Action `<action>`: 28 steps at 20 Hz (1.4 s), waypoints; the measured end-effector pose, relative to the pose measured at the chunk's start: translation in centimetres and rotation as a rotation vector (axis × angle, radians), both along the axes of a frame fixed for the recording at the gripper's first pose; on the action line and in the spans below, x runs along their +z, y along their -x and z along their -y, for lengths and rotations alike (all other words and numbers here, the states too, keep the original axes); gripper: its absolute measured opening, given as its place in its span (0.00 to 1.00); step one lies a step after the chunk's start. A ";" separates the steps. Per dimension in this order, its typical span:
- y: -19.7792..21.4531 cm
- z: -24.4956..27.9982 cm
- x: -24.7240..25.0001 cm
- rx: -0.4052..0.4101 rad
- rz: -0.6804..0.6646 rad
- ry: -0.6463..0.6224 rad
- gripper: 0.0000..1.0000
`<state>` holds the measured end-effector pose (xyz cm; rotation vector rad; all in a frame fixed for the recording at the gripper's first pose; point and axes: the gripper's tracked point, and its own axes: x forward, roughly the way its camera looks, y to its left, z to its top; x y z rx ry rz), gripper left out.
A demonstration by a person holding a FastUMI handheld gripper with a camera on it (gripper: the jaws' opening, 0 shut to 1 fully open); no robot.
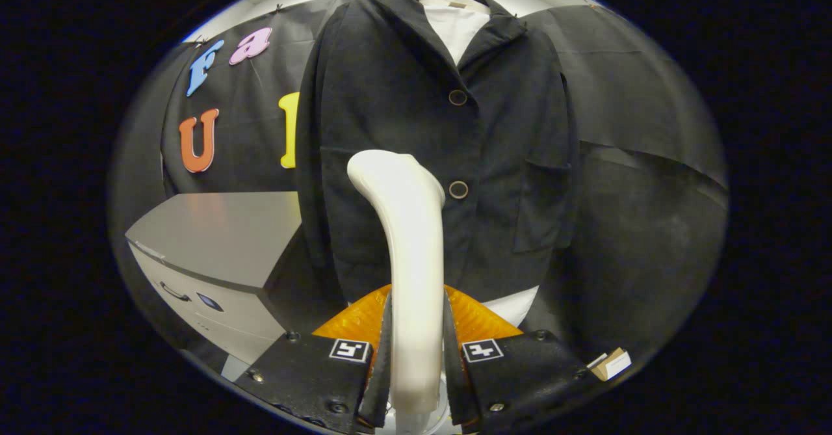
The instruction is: Iron the clothes twice with a garment steamer, once on the left side and once on the right side.
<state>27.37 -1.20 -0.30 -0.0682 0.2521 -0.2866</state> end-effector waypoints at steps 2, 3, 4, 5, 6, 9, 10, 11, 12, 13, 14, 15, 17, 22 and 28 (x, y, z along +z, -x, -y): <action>0.0 0.1 -1.2 0.004 -0.024 -0.022 0.39; 0.0 0.2 -1.9 0.006 -0.035 -0.029 0.39; 0.0 0.2 -2.3 0.005 -0.044 -0.035 0.39; 0.0 0.4 -2.8 0.005 -0.052 -0.042 0.39; 0.0 0.4 -3.3 0.005 -0.059 -0.051 0.39; -0.2 0.6 -4.7 0.006 -0.088 -0.075 0.39; -0.3 0.6 -5.3 0.006 -0.099 -0.079 0.39; -0.3 0.6 -5.9 0.006 -0.111 -0.083 0.39; -0.2 0.8 -6.5 0.006 -0.122 -0.089 0.39; -0.2 0.8 -7.2 0.006 -0.134 -0.094 0.39; -0.1 0.7 -7.8 0.008 -0.146 -0.100 0.39; -0.2 0.5 -8.6 0.010 -0.156 -0.108 0.39; -0.2 0.5 -9.9 0.013 -0.180 -0.124 0.39; 0.3 0.6 -12.7 0.006 -0.238 -0.147 0.39; 1.6 0.2 -12.3 0.017 -0.225 -0.190 0.39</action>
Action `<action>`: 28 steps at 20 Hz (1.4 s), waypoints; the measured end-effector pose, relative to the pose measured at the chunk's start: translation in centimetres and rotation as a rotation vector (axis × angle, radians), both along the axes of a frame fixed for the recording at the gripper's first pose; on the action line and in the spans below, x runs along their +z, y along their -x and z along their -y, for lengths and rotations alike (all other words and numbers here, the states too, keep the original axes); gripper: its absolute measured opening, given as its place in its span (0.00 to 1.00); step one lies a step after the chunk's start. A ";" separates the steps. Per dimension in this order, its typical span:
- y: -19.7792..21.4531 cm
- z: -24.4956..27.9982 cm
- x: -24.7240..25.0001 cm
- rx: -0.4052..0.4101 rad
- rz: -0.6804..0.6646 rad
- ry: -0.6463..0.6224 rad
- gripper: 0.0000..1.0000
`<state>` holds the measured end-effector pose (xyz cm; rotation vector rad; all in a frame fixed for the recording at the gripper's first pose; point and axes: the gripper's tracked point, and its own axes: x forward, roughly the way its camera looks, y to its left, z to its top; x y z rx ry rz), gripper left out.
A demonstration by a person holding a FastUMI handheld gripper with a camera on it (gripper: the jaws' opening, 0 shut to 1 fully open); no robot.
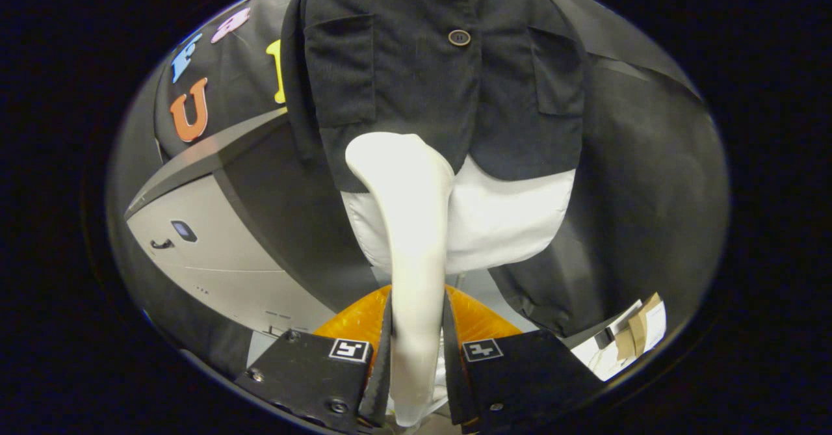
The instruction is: Iron the clothes twice with a garment steamer, once on the left side and once on the right side.
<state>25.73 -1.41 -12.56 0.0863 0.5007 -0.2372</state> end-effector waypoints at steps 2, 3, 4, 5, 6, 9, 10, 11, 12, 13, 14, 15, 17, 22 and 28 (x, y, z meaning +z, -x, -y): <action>0.7 0.0 1.9 -0.007 0.042 -0.020 0.38; 1.2 0.3 3.1 -0.014 0.068 -0.030 0.38; 1.6 0.5 4.3 -0.020 0.095 -0.040 0.38; 2.2 0.8 5.7 -0.029 0.124 -0.050 0.38; 2.7 1.1 7.2 -0.037 0.156 -0.061 0.38; 4.4 2.2 11.9 -0.056 0.248 -0.085 0.37; 4.9 2.9 13.6 -0.063 0.278 -0.088 0.37; 5.3 3.5 15.4 -0.069 0.310 -0.089 0.38; 5.7 4.2 17.2 -0.073 0.343 -0.087 0.38; 6.1 4.9 19.1 -0.074 0.380 -0.085 0.37; 6.3 5.6 21.3 -0.077 0.416 -0.081 0.38; 6.6 6.4 23.2 -0.079 0.456 -0.078 0.38; 6.8 8.3 27.1 -0.087 0.539 -0.053 0.37; 6.5 12.6 35.7 -0.116 0.715 0.006 0.37; 6.0 14.2 41.6 -0.107 0.862 0.053 0.37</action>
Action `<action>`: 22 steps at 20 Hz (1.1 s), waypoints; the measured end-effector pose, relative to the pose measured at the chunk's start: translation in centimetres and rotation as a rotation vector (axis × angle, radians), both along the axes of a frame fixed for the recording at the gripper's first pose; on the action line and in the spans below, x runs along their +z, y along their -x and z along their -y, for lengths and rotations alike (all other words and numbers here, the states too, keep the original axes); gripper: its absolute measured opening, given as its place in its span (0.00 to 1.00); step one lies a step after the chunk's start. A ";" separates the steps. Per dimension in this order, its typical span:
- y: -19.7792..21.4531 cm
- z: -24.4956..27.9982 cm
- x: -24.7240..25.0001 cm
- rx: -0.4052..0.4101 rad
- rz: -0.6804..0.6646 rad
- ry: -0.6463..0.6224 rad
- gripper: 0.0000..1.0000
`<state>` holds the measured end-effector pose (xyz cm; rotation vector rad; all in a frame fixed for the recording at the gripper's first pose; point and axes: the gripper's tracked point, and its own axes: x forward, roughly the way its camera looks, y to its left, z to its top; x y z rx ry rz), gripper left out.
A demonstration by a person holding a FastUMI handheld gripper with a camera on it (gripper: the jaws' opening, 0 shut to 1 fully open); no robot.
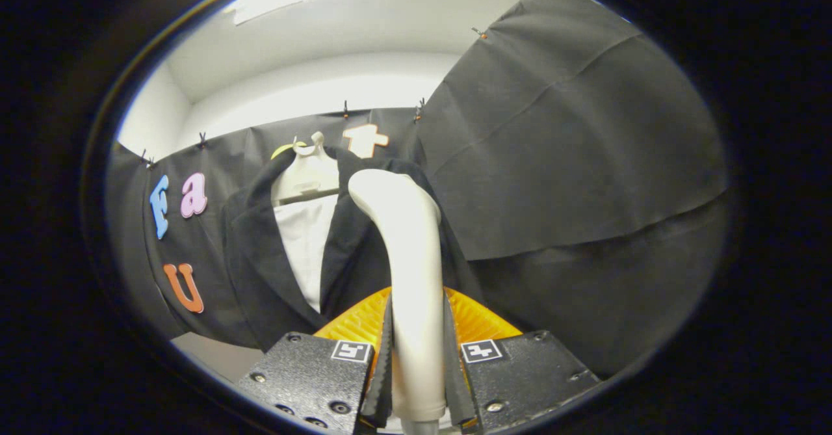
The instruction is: Iron the clothes twice with a garment steamer, once on the left side and once on the right side.
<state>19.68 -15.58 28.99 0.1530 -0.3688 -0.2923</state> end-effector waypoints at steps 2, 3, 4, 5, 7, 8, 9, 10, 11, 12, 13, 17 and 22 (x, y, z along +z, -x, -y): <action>-1.0 0.5 2.4 0.007 0.033 0.018 0.37; -1.3 0.6 3.3 0.010 0.052 0.028 0.37; -1.7 0.6 4.1 0.010 0.070 0.044 0.37; -2.0 0.8 5.1 0.007 0.085 0.062 0.37; -2.9 0.8 6.5 0.007 0.104 0.087 0.37; -3.3 0.9 7.4 0.010 0.110 0.092 0.37; -3.8 0.8 8.1 0.013 0.119 0.096 0.37; -4.3 0.7 8.8 0.015 0.121 0.106 0.37; -4.7 0.5 9.4 0.018 0.129 0.114 0.37; -5.3 0.4 9.9 0.015 0.127 0.127 0.37; -5.7 0.3 10.2 0.016 0.127 0.139 0.37; -7.2 0.0 10.0 0.002 0.094 0.159 0.37; -7.8 0.2 7.8 -0.028 0.039 0.154 0.37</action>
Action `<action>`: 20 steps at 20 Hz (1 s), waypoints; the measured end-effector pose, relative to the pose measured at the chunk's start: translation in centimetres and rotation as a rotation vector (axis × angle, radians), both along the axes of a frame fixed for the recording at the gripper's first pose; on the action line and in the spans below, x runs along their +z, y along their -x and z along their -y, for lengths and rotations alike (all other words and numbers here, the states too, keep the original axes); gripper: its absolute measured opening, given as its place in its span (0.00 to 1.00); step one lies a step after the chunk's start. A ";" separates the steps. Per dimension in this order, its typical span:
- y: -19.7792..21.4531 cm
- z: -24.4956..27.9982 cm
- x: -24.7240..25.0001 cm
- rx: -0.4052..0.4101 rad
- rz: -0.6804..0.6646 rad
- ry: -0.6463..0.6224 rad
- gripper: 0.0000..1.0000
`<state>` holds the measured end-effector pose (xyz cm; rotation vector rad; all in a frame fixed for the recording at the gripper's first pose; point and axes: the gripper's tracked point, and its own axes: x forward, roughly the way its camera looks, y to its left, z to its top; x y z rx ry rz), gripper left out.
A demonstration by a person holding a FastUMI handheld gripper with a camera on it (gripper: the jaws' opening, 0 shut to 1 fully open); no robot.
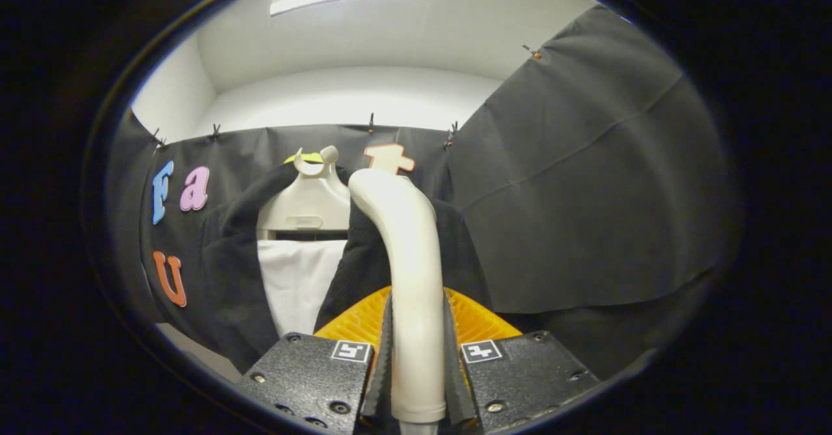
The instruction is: Iron the clothes twice with a garment steamer, once on the left side and once on the right side.
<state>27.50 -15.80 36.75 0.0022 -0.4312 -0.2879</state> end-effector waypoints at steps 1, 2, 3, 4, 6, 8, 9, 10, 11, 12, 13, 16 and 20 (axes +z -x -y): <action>0.1 0.1 -0.3 -0.009 -0.004 0.000 0.37; 0.3 0.0 -0.7 -0.015 -0.008 0.001 0.37; 0.6 0.0 -1.2 -0.024 -0.012 0.007 0.37; 0.8 0.0 -1.6 -0.031 -0.020 0.010 0.37; 1.1 -0.1 -2.6 -0.040 -0.036 0.013 0.37; 1.3 -0.2 -3.6 -0.047 -0.054 0.009 0.37; 1.5 -0.3 -4.2 -0.046 -0.066 0.001 0.37; 1.5 -0.4 -4.9 -0.034 -0.086 -0.018 0.37; 1.5 -0.5 -5.6 -0.031 -0.102 -0.031 0.37; 1.7 -0.4 -6.1 -0.041 -0.109 -0.030 0.37; 1.8 -0.3 -6.5 -0.055 -0.118 -0.024 0.37; 2.5 -0.7 -7.9 -0.070 -0.137 -0.015 0.37; 3.1 -0.6 -10.0 -0.092 -0.177 -0.019 0.37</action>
